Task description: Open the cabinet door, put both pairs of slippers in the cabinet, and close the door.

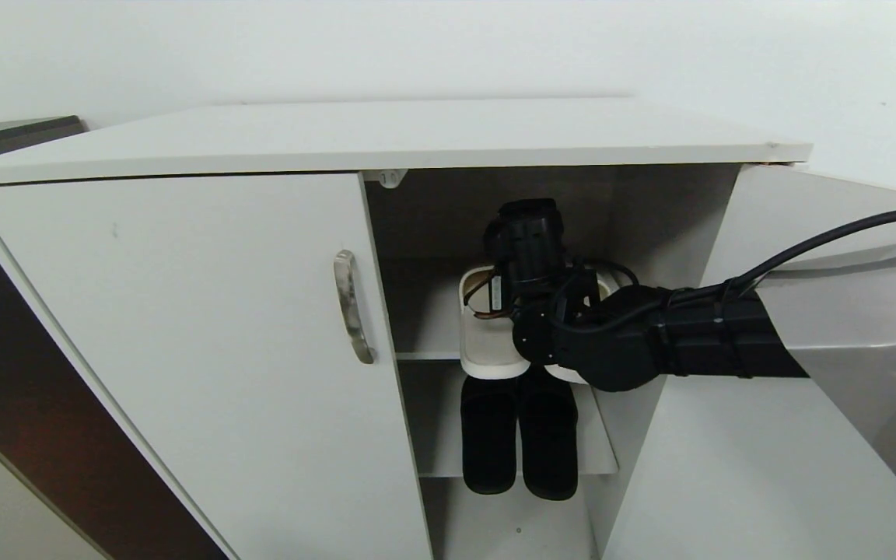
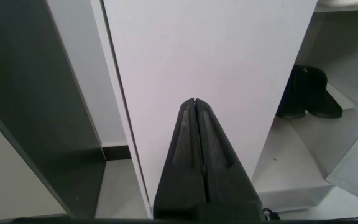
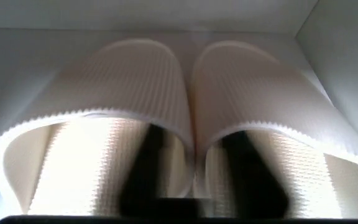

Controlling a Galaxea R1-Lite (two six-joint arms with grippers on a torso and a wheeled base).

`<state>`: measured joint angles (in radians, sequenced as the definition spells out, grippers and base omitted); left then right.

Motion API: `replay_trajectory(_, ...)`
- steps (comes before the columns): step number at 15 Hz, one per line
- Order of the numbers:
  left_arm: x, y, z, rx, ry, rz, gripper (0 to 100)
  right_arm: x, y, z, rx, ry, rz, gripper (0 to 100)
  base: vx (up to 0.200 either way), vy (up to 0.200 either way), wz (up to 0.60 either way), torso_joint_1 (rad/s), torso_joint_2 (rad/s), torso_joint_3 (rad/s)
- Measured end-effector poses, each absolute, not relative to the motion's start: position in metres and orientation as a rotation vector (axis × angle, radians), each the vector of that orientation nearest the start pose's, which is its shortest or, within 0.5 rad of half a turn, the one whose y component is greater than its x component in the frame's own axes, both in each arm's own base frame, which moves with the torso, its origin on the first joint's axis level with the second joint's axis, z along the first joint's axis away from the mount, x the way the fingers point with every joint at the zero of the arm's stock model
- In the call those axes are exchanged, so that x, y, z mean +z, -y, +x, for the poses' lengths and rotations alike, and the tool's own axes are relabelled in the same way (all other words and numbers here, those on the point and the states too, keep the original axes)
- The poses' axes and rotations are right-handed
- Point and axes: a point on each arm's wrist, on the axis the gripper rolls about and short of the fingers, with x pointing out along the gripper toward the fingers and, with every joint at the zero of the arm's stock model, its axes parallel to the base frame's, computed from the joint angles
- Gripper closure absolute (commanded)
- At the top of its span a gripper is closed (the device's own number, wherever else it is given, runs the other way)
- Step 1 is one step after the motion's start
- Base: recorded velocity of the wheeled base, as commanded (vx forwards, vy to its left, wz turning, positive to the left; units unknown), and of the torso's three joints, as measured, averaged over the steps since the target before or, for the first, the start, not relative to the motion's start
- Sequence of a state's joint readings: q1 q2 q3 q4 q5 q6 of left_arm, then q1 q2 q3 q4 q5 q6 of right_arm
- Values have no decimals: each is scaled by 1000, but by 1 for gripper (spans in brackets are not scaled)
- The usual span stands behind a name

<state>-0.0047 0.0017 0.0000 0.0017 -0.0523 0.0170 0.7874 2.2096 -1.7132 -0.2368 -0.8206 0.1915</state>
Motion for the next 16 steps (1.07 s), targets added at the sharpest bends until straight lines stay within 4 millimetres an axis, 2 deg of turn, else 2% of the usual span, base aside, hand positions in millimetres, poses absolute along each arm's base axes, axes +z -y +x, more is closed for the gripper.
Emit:
replay_trajectory(3, 75, 1, -23, -57, -3, 17, 100, 197, -316, 320, -32, -196, -18, 0, 0, 0, 0, 0, 0, 0)
replay_trajectory(7, 75, 1, -23, -57, -3, 17, 100, 205, -310, 273, 28, -195, -29, 0, 0, 0, 0, 0, 0, 0)
replay_trajectory(8, 75, 1, -23, -57, -3, 17, 100, 206, -305, 257, 49, -195, -34, 100, 0, 0, 0, 0, 0, 0)
replay_trajectory(13, 75, 1, -23, -57, -3, 16, 100, 202, -275, 186, 185, -225, -76, 100, 0, 0, 0, 0, 0, 0)
replay_trajectory(16, 75, 1, -23, -57, -3, 17, 100, 203, -264, 160, 266, -234, -84, 100, 0, 0, 0, 0, 0, 0)
